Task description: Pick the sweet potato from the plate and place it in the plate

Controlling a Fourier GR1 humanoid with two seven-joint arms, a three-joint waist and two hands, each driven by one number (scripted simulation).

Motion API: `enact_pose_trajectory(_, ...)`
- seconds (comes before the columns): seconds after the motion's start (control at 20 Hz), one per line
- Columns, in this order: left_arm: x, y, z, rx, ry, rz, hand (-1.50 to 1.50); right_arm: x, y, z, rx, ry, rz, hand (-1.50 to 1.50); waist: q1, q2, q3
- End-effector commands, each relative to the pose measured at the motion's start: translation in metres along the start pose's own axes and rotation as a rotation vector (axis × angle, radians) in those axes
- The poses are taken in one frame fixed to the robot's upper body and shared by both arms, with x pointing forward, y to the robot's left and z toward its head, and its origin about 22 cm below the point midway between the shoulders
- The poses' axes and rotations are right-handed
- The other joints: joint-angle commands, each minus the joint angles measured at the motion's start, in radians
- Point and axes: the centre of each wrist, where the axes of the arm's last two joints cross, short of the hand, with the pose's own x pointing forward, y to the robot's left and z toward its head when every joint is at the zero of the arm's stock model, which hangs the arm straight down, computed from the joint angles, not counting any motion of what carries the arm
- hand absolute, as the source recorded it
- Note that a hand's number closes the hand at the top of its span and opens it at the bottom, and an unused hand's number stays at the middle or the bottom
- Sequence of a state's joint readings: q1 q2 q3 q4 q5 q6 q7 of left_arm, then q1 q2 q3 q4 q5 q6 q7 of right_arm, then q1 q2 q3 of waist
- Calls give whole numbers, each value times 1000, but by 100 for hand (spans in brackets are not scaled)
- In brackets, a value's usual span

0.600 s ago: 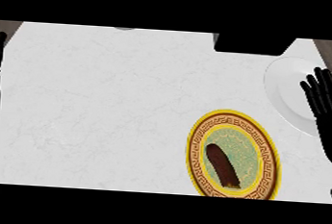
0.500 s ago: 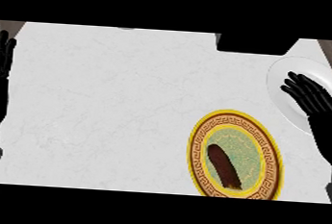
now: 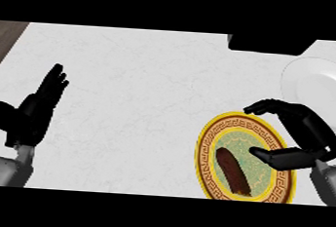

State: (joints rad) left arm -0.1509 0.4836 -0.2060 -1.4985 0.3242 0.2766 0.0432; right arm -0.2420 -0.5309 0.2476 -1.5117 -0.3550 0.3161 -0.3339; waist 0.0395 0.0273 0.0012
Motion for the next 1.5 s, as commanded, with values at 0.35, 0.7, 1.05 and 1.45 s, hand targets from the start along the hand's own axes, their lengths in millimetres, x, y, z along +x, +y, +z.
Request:
enact_pose_trajectory(0.35, -19, -21, -5, -43, 113, 6, 0, -67, -22, 20, 404, -25, 115, -150, -12, -18, 2)
enact_pose_trajectory(0.7, -24, -3, -19, -18, 139, 11, 0, -64, -29, 0, 502, 5, 239, -150, -32, -24, -1)
enact_pose_trajectory(1.05, -23, 7, -14, -29, 140, 7, 0, -57, -18, -14, 659, 137, 374, -150, -30, -26, -1)
enact_pose_trajectory(1.45, -15, -8, -8, -24, 150, 13, 0, -55, 3, -16, 731, 171, 596, -150, -34, -29, -1)
